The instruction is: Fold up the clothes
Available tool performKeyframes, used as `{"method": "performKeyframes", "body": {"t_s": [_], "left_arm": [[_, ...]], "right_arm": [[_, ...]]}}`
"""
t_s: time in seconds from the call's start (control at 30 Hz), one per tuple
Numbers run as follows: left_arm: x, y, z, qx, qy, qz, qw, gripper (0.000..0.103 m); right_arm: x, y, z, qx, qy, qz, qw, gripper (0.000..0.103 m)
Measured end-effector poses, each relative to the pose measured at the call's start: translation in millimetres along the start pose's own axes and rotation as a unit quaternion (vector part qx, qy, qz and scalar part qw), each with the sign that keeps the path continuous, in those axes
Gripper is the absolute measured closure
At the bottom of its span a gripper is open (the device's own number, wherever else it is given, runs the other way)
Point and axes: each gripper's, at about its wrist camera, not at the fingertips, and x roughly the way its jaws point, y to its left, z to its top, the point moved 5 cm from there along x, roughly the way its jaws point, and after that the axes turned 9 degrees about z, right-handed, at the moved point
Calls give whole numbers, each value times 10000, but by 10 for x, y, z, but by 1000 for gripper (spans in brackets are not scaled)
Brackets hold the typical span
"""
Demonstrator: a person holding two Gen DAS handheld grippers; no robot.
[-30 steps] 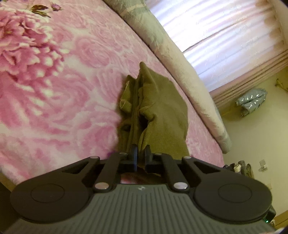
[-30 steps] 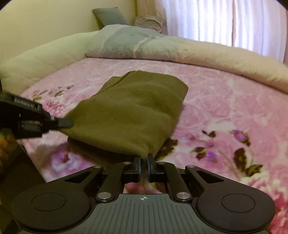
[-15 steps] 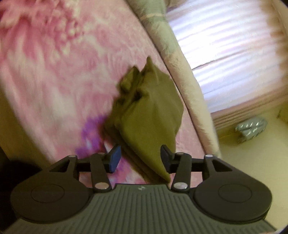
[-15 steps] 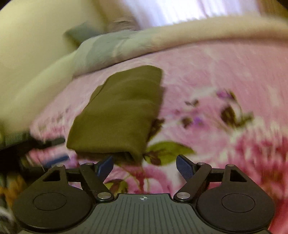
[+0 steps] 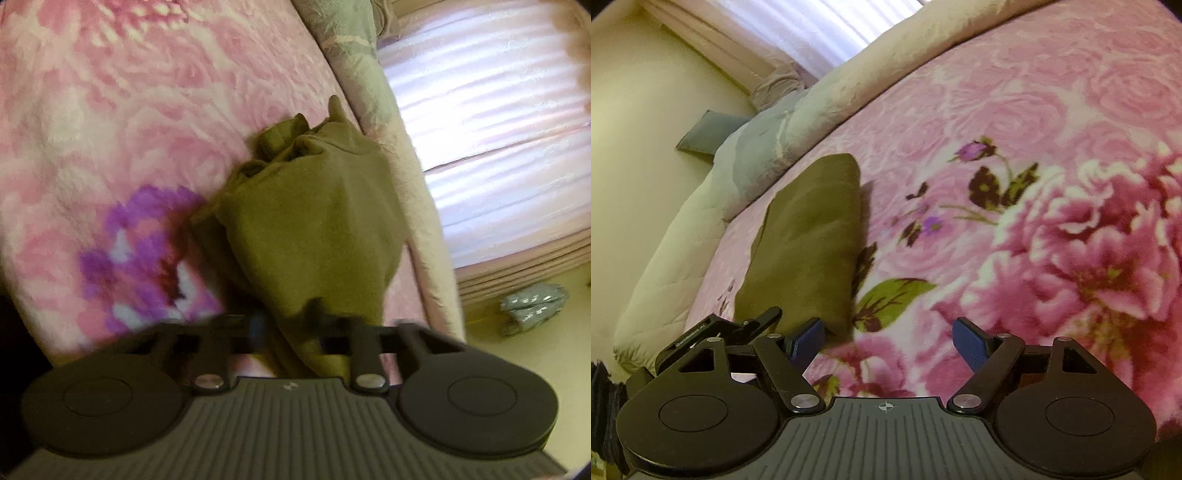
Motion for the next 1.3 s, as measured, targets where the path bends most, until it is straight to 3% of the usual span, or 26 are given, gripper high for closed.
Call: {"method": "performKeyframes", "body": {"t_s": [0.13,0.27,0.4,0.47,0.57,0.67,0.77,0.93,1.03,1.07,1.1,1.13,1.17,1.3], "left_arm": [[-106,-96,182,403,-163,-217,9988,97],[-451,-130,542,683,-377,-400,9961,98],[-783,155,986,774,-677,-120,9946,97],[-788,364,1146,653,-565,99,9962,96],[-710,561,1195,318,-316,46,9990,92],[-766,620,1142,183,-345,-207,9990,69],[-754,635,1079,9,-279,-344,9990,63],[-645,777,1014,-425,-88,-403,9982,63],[-507,795,991,-516,97,-480,9975,65],[-450,785,993,-512,169,-516,9972,67],[-399,782,999,-516,219,-523,9971,79],[-353,781,1009,-539,273,-545,9967,85],[-323,781,1031,-581,323,-603,9960,91],[-396,721,1200,-197,246,-600,9977,93]], "right_arm": [[-5,-9,3,51,16,63,10000,23],[-17,-15,27,75,21,80,9999,23],[-11,-35,53,125,47,136,9998,23],[52,-31,76,147,109,212,9996,23],[191,-4,131,192,193,349,9990,23],[408,44,225,396,247,643,9968,23],[653,82,332,768,242,1017,9915,23],[1155,148,459,1520,283,1709,9731,23],[1414,216,476,1606,188,1769,9709,23],[1469,245,480,1551,208,1732,9724,24],[1519,274,483,1487,243,1685,9741,25],[1567,303,486,1424,278,1638,9758,44],[1616,332,490,1360,312,1591,9773,75],[1478,372,365,1384,283,1386,9802,83]]}}
